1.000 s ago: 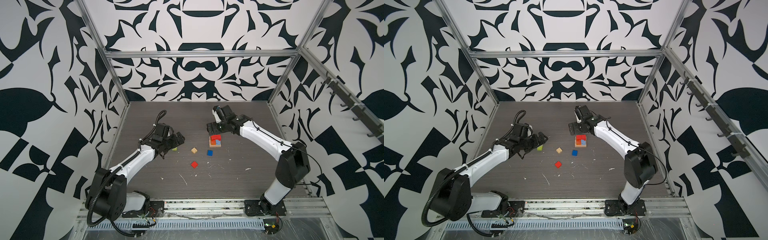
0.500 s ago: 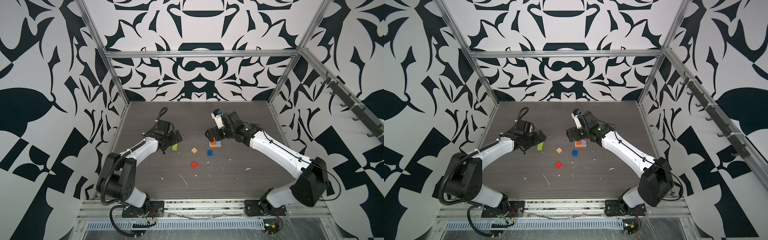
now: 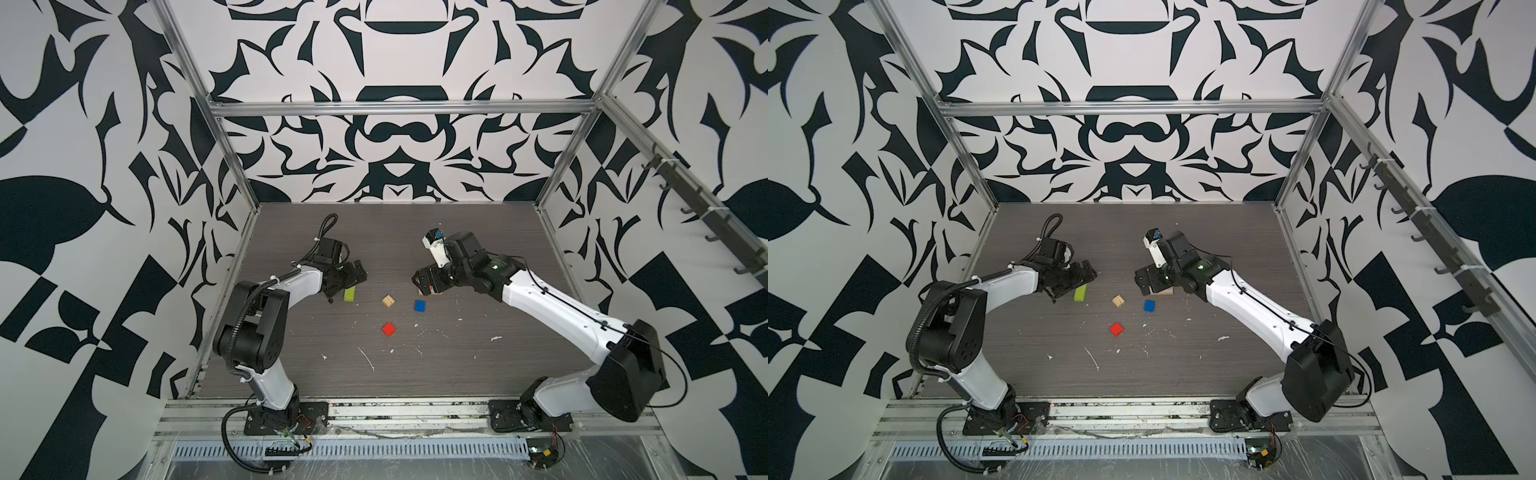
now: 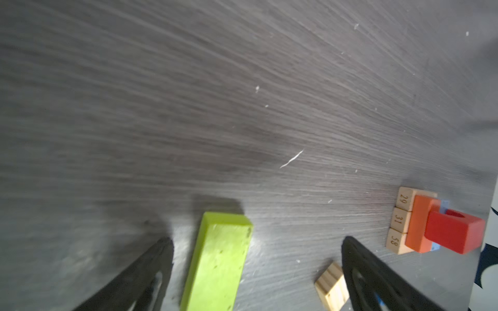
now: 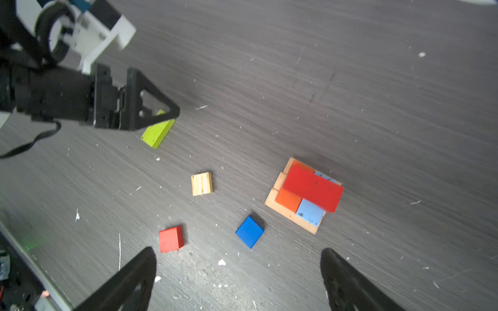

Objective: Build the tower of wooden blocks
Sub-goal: 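Open the right gripper and raise it while the left gripper moves toward the lime-green block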

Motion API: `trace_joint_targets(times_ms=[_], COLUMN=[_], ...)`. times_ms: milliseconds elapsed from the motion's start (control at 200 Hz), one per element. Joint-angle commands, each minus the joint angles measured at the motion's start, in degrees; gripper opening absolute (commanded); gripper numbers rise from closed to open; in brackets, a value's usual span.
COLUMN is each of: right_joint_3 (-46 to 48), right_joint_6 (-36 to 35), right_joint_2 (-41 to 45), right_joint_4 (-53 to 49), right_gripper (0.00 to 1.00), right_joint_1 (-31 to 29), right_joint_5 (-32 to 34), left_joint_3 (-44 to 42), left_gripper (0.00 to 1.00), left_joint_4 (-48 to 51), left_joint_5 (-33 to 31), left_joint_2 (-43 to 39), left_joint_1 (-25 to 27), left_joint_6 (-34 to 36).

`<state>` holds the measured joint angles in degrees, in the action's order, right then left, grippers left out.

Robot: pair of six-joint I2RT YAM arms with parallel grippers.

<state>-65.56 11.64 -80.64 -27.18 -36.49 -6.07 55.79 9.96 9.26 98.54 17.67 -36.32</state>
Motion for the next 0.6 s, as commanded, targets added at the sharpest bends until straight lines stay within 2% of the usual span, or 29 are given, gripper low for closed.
trace_joint_targets(times_ms=[0, 325, 425, 595], right_joint_3=[0.9, 1.0, -0.1, -1.3], right_joint_6=[0.0, 0.3, 0.9, 0.9], right_joint_2=[3.2, 2.6, 0.8, -2.6], right_joint_4=[0.1, -0.2, -0.9, -1.3], right_gripper=[0.99, 0.98, 0.90, 0.91], right_joint_1=[-0.4, -0.4, -0.4, -1.1], right_joint_5=[-0.7, 0.5, 0.2, -1.0], left_joint_3=[1.8, 1.9, 2.5, 2.6], left_gripper=[0.99, 0.99, 1.00, 1.00], left_joint_4=[-1.5, -6.2, -6.4, -6.4], left_joint_5=[2.5, 6.2, 6.8, 7.4], left_joint_2=[1.8, 5.0, 5.6, 4.9], left_joint_1=[-0.1, 2.2, 4.0, 6.0], left_joint_6=[0.7, -1.6, -2.1, -2.7])
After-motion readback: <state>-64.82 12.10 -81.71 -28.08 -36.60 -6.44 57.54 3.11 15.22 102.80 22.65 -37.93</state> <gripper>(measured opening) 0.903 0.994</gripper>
